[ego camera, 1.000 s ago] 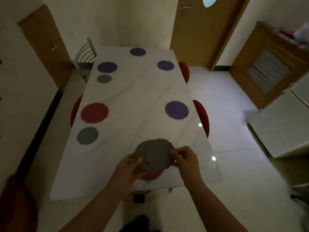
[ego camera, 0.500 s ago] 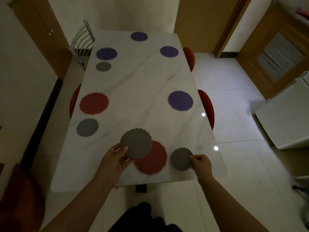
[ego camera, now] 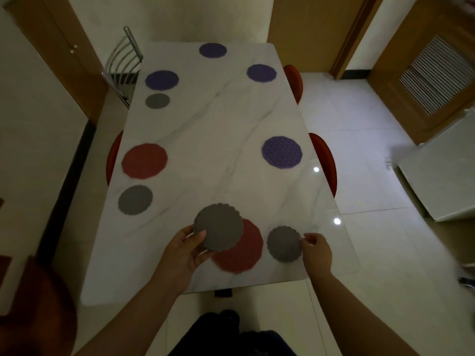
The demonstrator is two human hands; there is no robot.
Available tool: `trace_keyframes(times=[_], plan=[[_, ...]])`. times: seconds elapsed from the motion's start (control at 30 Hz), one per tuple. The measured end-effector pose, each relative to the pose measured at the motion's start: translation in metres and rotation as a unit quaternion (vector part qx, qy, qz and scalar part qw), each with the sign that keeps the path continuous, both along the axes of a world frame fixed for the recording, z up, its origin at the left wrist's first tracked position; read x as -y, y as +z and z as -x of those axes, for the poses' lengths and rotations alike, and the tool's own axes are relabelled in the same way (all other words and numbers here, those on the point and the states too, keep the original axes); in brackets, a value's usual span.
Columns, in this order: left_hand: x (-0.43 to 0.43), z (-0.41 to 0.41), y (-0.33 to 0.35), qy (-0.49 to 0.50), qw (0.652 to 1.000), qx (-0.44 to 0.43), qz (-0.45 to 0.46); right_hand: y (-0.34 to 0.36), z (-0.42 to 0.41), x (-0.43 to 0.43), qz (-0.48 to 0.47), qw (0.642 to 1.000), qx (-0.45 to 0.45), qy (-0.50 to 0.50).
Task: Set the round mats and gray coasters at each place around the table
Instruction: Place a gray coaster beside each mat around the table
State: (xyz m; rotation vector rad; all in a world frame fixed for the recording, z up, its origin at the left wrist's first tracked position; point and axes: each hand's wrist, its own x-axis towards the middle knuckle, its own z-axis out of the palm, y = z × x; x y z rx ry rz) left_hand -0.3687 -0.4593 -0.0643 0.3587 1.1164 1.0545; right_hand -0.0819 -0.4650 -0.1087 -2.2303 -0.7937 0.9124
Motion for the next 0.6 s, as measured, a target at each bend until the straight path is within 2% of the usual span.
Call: trace_keyframes(times=[0.17, 0.3, 0.4, 0.5, 0.6], plan=[[-0.013, -0.034, 0.000, -0.031, 0.999, -0.006, 0.011, 0.015, -0.002, -0.012, -0.044, 0.997, -0.057, 0.004], [-0.026, -0.089, -0.004, -0.070, 0.997, -0.010, 0.016, 0.031, -0.009, -0.020, -0.108, 0.984, -0.089, 0.110], [-0.036, -0.140, -0.008, -0.098, 0.995, -0.019, 0.014, 0.035, -0.033, -0.021, -0.134, 0.970, -0.136, 0.150], [-0.044, -0.192, -0.016, -0.094, 0.995, -0.023, 0.020, 0.036, -0.076, -0.024, -0.147, 0.969, -0.138, 0.144], [-0.052, -0.251, -0.024, -0.075, 0.997, -0.018, 0.018, 0.040, -0.135, -0.032, -0.141, 0.971, -0.101, 0.167]])
